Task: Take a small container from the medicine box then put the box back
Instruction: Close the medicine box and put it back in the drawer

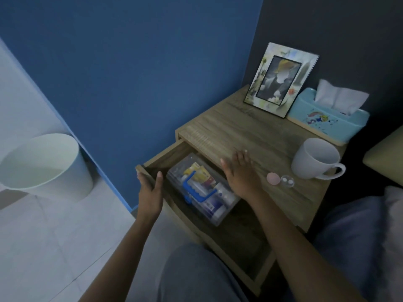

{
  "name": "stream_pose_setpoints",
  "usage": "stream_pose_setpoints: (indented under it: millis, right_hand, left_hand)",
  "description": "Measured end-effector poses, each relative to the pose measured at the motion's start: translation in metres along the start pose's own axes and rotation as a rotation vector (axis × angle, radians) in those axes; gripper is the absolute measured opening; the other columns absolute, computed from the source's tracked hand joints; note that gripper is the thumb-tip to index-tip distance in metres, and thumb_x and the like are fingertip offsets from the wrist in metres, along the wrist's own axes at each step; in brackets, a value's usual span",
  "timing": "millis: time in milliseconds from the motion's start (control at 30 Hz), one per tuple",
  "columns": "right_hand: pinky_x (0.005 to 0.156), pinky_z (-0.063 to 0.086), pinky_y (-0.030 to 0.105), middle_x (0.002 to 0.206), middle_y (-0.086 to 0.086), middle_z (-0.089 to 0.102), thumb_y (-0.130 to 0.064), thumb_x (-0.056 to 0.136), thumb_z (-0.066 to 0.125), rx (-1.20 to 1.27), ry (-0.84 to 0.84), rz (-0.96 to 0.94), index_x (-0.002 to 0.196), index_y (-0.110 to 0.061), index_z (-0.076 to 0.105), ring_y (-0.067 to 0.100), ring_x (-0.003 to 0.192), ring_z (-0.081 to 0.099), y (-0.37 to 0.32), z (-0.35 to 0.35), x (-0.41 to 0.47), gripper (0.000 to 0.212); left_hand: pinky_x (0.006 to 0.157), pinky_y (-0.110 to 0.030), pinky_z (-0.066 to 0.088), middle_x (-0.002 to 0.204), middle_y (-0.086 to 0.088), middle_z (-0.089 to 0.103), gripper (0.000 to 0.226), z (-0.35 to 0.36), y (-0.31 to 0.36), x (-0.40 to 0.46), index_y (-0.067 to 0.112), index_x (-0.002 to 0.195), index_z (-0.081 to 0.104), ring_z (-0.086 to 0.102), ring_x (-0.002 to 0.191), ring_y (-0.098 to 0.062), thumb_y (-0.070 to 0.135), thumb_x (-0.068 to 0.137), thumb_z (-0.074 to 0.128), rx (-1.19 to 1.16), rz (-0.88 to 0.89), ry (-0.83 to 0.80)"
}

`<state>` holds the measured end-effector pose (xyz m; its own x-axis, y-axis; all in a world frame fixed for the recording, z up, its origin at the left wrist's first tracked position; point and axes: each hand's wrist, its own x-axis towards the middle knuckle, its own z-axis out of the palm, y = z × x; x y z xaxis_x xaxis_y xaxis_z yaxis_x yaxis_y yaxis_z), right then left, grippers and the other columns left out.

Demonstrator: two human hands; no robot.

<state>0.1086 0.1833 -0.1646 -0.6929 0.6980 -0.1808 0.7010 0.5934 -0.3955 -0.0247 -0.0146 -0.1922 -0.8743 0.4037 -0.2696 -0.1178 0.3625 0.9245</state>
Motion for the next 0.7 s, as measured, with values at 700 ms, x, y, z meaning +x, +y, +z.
stream_pose_setpoints:
  millis: [700]
  right_hand:
    - [0.123,0.002,0.042,0.163,0.008,0.002,-0.058,0.085,-0.007,0.003,0.022,-0.064,0.153,-0.008,0.01,0.022,0.15,-0.006,0.016,0.015,0.008,0.086]
  left_hand:
    - [0.118,-0.037,0.017,0.161,-0.001,0.019,0.065,0.057,0.002,0.058,0.026,0.153,0.014,0.022,0.147,-0.023,0.056,0.096,0.023,0.031,0.092,-0.185]
